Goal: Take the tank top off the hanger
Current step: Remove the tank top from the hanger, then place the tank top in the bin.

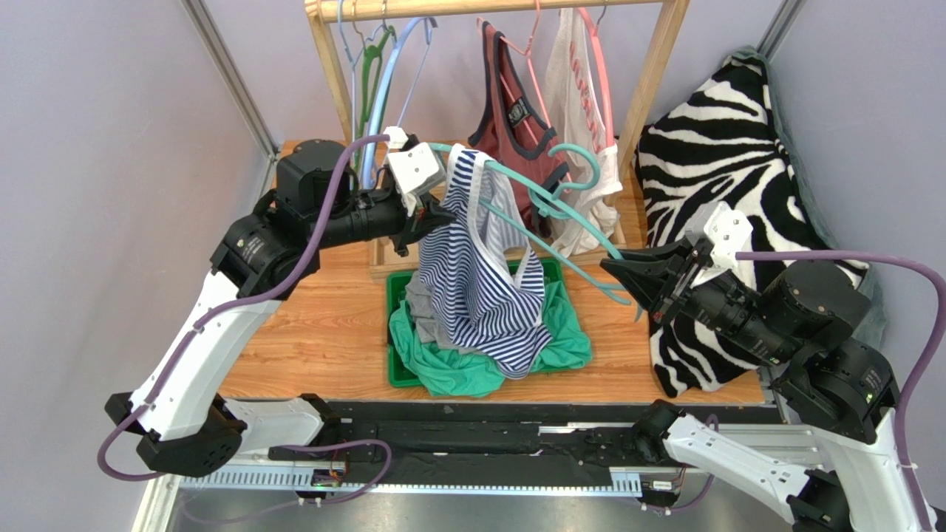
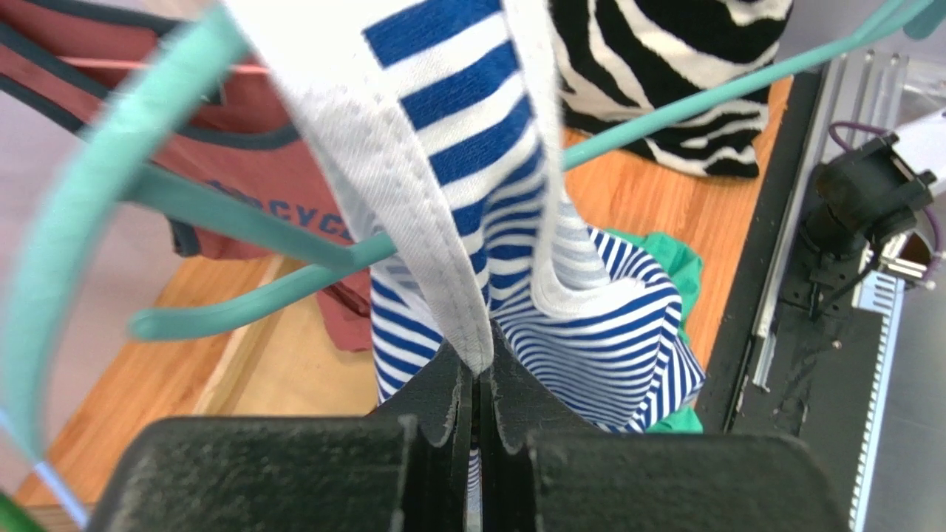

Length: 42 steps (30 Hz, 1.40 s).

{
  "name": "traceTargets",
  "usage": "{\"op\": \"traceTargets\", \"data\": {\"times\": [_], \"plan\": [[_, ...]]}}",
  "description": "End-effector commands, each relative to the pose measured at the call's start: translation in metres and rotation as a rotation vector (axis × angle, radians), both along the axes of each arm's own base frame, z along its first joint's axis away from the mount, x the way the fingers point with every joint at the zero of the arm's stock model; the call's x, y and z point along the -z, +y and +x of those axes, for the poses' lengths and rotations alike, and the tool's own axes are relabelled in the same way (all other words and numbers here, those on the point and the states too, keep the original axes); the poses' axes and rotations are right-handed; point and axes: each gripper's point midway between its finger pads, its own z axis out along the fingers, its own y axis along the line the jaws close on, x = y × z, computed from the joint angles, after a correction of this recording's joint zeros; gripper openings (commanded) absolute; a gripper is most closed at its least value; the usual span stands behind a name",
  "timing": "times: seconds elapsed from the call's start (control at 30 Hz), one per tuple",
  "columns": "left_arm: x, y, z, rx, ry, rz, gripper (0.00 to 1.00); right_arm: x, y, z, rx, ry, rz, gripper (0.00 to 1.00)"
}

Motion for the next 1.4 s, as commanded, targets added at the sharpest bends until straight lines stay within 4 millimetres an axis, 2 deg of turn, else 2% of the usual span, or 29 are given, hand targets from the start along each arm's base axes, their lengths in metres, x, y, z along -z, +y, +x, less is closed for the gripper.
{"op": "traceTargets", "data": {"times": [0.0,0.07,0.1,0.17,0.2,0.27,0.3,0.37,0.43,0.47,0.57,0.6,0.63,0.73,0.77,0.8,0.87,0.9,0.97,1.03,1.07,1.1,1.13,1.17,1.23,1.27,1.37], "plan": [[-0.06,0.018,-0.008,-0.034,-0.161,-0.086,0.0,-0.015,-0.014,-0.008,0.026,-0.049,0.02,0.0],[-0.076,0.026,-0.004,-0.07,-0.207,-0.099,0.0,-0.003,-0.016,-0.008,0.034,-0.024,0.013,0.0],[-0.093,0.031,-0.005,-0.089,-0.247,-0.12,0.0,0.001,-0.017,-0.01,0.031,-0.018,0.012,0.0],[-0.105,0.035,0.004,-0.132,-0.278,-0.127,0.0,0.015,-0.021,-0.02,0.012,-0.004,0.021,0.0],[-0.118,0.04,0.004,-0.151,-0.307,-0.145,0.0,0.02,-0.022,-0.026,-0.004,0.007,0.02,0.0],[-0.124,0.044,0.012,-0.201,-0.325,-0.152,0.0,0.022,-0.03,-0.038,-0.018,0.012,0.032,0.0],[-0.125,0.047,0.015,-0.222,-0.323,-0.155,0.0,0.029,-0.03,-0.046,-0.045,0.039,0.018,0.0],[-0.122,0.051,0.022,-0.263,-0.325,-0.15,0.0,0.02,-0.038,-0.065,-0.082,0.037,0.037,0.0],[-0.112,0.051,0.026,-0.279,-0.307,-0.132,0.0,0.023,-0.047,-0.077,-0.089,0.066,0.025,0.0],[-0.109,0.051,0.025,-0.277,-0.303,-0.125,0.0,0.013,-0.056,-0.085,-0.087,0.044,0.046,0.0],[-0.094,0.05,0.025,-0.272,-0.268,-0.104,0.0,0.006,-0.076,-0.098,-0.052,0.04,0.061,0.0],[-0.083,0.047,0.027,-0.264,-0.248,-0.084,0.0,-0.008,-0.085,-0.104,-0.037,0.005,0.096,0.0],[-0.078,0.046,0.027,-0.259,-0.241,-0.074,0.0,-0.013,-0.089,-0.105,-0.021,-0.003,0.114,0.0],[-0.05,0.045,0.034,-0.279,-0.187,-0.022,0.0,-0.034,-0.1,-0.091,0.077,-0.019,0.181,0.0],[-0.032,0.043,0.039,-0.28,-0.156,0.016,0.0,-0.039,-0.1,-0.082,0.115,-0.018,0.192,0.0],[-0.019,0.042,0.037,-0.268,-0.126,0.049,0.0,-0.04,-0.089,-0.069,0.125,0.004,0.171,0.0],[0.003,0.039,0.038,-0.242,-0.088,0.108,0.0,-0.044,-0.074,-0.054,0.13,0.038,0.175,0.0],[0.016,0.04,0.034,-0.225,-0.047,0.147,0.0,-0.039,-0.058,-0.035,0.138,0.078,0.139,0.0],[0.037,0.037,0.032,-0.188,-0.006,0.209,0.0,-0.043,-0.048,-0.013,0.187,0.101,0.13,0.0],[0.053,0.035,0.026,-0.15,0.025,0.243,0.06,-0.044,-0.032,0.011,0.222,0.137,0.099,0.0],[0.069,0.035,0.022,-0.134,0.042,0.271,0.13,-0.044,-0.03,0.021,0.256,0.148,0.091,0.0],[0.076,0.033,0.018,-0.117,0.044,0.281,0.15,-0.043,-0.027,0.029,0.278,0.162,0.082,0.0],[0.083,0.034,0.014,-0.109,0.044,0.293,0.15,-0.035,-0.015,0.047,0.302,0.196,0.042,0.0],[0.106,0.034,0.011,-0.097,0.074,0.341,0.15,-0.04,-0.017,0.053,0.335,0.197,0.041,0.0],[0.125,0.034,0.008,-0.095,0.085,0.381,0.14,-0.034,-0.006,0.073,0.377,0.234,0.007,0.0],[0.142,0.036,0.004,-0.085,0.111,0.407,0.13,-0.043,-0.006,0.078,0.401,0.224,0.024,0.0],[0.158,0.034,0.008,-0.091,0.122,0.433,0.07,-0.048,0.003,0.098,0.442,0.219,0.033,0.0]]}}
